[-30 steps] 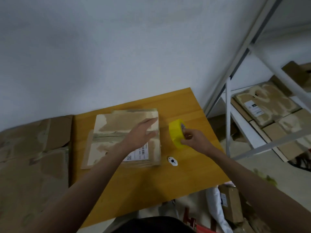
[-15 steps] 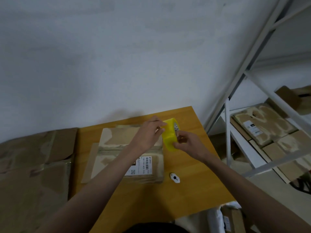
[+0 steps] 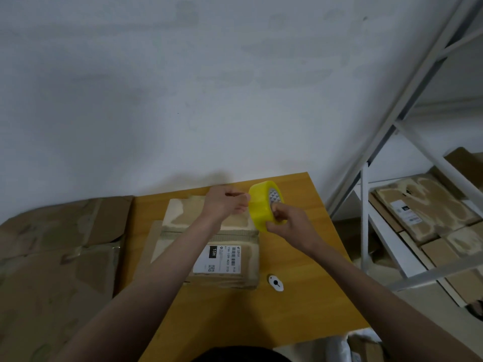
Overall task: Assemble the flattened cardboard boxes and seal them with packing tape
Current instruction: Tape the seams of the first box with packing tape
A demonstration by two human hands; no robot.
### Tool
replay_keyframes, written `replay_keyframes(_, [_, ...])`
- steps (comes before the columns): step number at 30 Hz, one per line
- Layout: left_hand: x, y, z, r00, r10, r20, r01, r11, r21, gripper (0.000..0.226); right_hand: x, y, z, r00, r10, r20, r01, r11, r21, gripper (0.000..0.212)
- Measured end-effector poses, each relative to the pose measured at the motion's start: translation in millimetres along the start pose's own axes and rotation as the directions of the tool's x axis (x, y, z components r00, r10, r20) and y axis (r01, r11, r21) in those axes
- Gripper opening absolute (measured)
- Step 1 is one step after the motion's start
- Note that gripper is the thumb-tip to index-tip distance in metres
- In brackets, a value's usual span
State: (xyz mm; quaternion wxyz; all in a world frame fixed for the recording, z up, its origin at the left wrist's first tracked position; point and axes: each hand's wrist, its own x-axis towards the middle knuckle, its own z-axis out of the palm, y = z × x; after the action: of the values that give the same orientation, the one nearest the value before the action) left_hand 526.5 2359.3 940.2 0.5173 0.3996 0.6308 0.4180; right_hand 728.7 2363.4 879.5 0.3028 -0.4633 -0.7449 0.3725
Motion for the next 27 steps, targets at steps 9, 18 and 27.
replay_keyframes(9, [-1.1, -6.5, 1.8, 0.984, -0.176, 0.018, 0.176, 0.972, -0.156, 0.019, -6.1, -4.6, -2.8, 0.998, -0.058, 0.004, 0.058, 0.984, -0.166, 0.032])
replay_keyframes(18, [-10.5, -15.9, 39.2, 0.975, 0.144, -0.170, -0.139, 0.990, 0.037, 0.023, -15.7, -11.3, -4.5, 0.995, 0.076, -0.069, -0.088, 0.977, -0.195, 0.042])
replay_keyframes(27, [-17.7, -29.1, 49.8, 0.987, 0.055, -0.154, -0.053, 0.998, 0.019, 0.024, -27.8, -5.5, -2.0, 0.980, 0.170, -0.101, -0.183, 0.974, -0.133, 0.030])
